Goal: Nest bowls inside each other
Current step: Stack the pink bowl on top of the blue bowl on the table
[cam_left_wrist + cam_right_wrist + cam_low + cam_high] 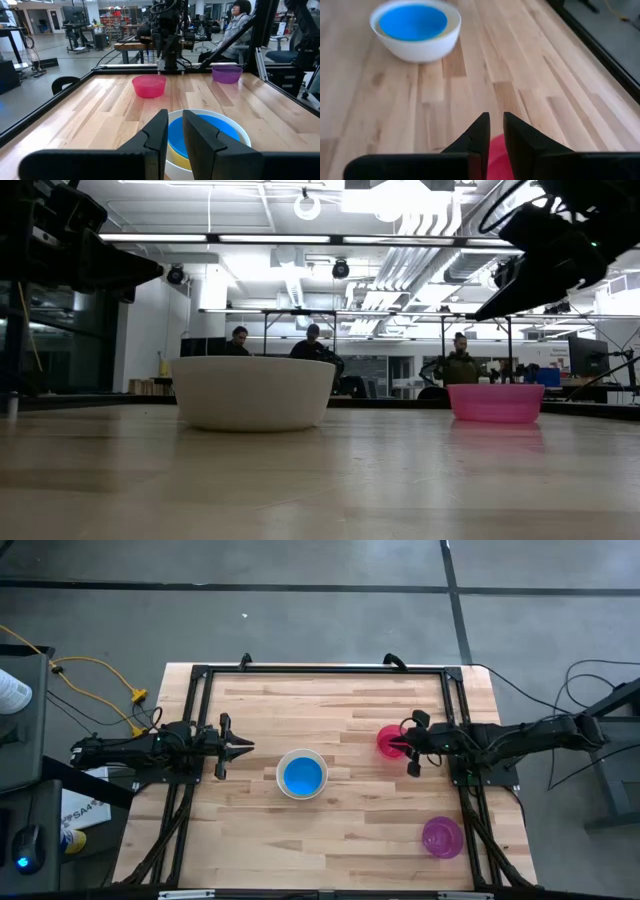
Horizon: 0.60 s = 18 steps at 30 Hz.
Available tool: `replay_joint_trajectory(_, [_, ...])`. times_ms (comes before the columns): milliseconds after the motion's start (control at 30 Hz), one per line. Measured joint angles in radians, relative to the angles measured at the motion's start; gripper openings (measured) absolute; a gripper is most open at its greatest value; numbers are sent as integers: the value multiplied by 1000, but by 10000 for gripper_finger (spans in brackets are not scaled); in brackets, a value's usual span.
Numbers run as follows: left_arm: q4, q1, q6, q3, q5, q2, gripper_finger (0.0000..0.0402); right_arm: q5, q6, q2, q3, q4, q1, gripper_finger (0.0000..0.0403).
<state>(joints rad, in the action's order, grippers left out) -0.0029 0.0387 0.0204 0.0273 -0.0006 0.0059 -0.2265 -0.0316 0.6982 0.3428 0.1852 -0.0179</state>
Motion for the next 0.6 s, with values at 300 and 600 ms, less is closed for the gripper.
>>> replay_joint_trajectory(300, [0,0,0,0,0,0,58,13,10,194,157,155,51,48])
replay_joint_trajectory(600, [0,0,0,0,0,0,58,47,37,344,275,291,65,48])
